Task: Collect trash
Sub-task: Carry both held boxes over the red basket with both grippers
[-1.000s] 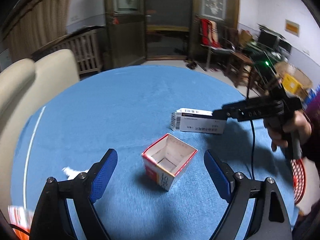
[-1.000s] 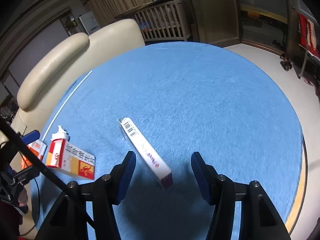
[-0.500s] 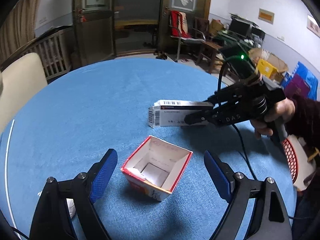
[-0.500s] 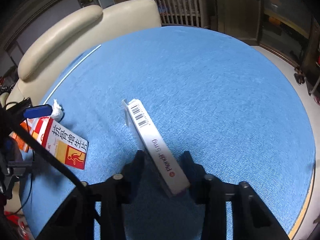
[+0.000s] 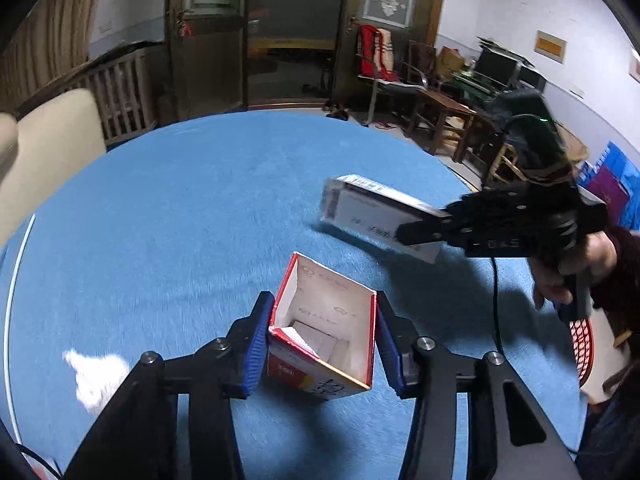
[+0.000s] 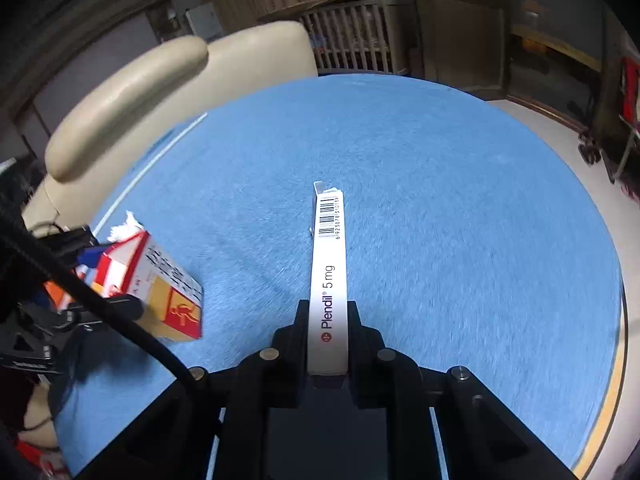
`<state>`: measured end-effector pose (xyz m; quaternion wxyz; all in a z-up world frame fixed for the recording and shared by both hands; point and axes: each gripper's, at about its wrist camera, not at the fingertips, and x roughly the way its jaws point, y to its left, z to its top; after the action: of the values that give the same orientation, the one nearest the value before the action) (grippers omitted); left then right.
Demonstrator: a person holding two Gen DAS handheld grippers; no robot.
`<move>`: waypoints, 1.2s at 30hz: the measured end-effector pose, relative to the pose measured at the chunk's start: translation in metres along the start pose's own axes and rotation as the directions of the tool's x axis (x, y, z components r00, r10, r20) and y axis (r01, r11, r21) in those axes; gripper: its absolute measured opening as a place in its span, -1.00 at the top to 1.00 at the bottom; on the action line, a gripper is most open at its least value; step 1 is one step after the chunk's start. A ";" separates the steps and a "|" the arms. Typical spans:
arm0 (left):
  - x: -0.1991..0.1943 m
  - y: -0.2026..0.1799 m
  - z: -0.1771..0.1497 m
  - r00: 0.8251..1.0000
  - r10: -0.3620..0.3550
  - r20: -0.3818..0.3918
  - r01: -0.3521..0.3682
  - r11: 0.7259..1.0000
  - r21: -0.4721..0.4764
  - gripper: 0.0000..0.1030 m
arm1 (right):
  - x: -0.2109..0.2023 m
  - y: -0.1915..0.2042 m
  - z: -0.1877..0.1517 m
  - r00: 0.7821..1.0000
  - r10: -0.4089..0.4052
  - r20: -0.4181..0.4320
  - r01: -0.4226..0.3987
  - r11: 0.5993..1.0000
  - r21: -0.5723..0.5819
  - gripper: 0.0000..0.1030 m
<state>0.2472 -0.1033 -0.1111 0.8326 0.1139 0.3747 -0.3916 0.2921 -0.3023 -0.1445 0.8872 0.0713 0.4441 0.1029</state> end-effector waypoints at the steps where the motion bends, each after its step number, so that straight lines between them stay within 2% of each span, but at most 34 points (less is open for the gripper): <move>1: -0.001 -0.002 -0.001 1.000 0.009 -0.004 -0.010 1.000 -0.007 0.03 | -0.004 0.000 -0.003 1.000 0.003 0.009 -0.003 1.000 0.013 0.68; 10: -0.039 -0.045 -0.013 0.993 0.117 -0.005 -0.117 0.991 -0.062 0.03 | -0.064 0.007 -0.048 0.994 0.071 0.079 -0.079 0.991 0.107 0.68; 16: -0.072 -0.091 -0.017 0.970 0.243 0.009 -0.243 0.970 -0.021 0.03 | -0.112 0.017 -0.081 0.986 0.084 0.141 -0.103 0.986 0.130 0.68; 22: -0.102 -0.130 -0.020 0.941 0.336 0.042 -0.337 0.942 0.008 0.03 | -0.166 0.033 -0.113 0.977 0.075 0.201 -0.098 0.989 0.108 0.68; 27: -0.127 -0.153 -0.023 0.924 0.375 0.076 -0.377 0.926 0.011 0.03 | -0.199 0.045 -0.132 0.967 0.071 0.244 -0.095 0.991 0.091 0.68; 36: -0.143 -0.181 -0.025 0.912 0.398 0.105 -0.402 0.915 0.025 0.02 | -0.235 0.058 -0.161 0.954 0.056 0.293 -0.073 0.996 0.046 0.68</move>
<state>0.0414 -0.1316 -0.0074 0.9096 0.1881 0.2932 -0.2266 0.0187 -0.2984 -0.0466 0.9368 0.1251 0.3086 0.1076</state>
